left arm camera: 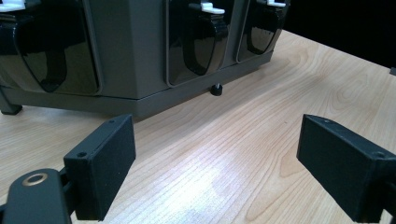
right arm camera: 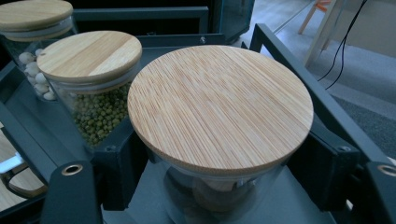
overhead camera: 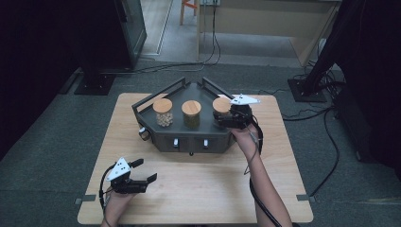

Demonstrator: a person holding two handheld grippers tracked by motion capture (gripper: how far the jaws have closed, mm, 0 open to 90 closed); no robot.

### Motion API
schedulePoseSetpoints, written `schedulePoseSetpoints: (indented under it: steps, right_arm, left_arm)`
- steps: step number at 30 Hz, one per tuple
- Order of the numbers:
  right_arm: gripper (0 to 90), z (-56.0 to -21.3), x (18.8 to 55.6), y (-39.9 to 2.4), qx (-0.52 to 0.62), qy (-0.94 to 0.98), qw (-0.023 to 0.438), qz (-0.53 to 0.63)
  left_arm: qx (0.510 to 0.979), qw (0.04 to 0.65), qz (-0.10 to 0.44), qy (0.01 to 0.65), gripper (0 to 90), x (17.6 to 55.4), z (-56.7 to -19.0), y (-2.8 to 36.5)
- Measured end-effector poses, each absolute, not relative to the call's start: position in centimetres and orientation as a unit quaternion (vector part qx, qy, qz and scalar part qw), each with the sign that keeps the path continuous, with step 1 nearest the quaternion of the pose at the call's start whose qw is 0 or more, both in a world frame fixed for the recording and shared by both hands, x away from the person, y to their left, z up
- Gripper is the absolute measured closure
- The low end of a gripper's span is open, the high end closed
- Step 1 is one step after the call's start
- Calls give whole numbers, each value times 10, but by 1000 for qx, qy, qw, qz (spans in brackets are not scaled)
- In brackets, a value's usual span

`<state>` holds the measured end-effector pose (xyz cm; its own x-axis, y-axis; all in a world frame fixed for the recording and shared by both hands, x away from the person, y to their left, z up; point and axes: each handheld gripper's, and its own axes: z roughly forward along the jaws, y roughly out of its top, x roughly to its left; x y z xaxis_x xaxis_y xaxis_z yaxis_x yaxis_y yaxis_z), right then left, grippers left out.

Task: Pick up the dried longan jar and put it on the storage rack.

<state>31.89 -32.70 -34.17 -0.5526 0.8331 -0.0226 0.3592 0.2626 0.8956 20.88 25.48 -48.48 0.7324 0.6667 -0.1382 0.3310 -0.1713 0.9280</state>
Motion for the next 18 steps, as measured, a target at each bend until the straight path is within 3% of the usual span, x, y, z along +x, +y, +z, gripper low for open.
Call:
schedulePoseSetpoints:
  steps: [18]
  right_arm:
    - [258, -346, 326, -321, 399, 759, 256, 447]
  left_arm:
    - [749, 553, 156, 331, 116, 208, -485, 256]
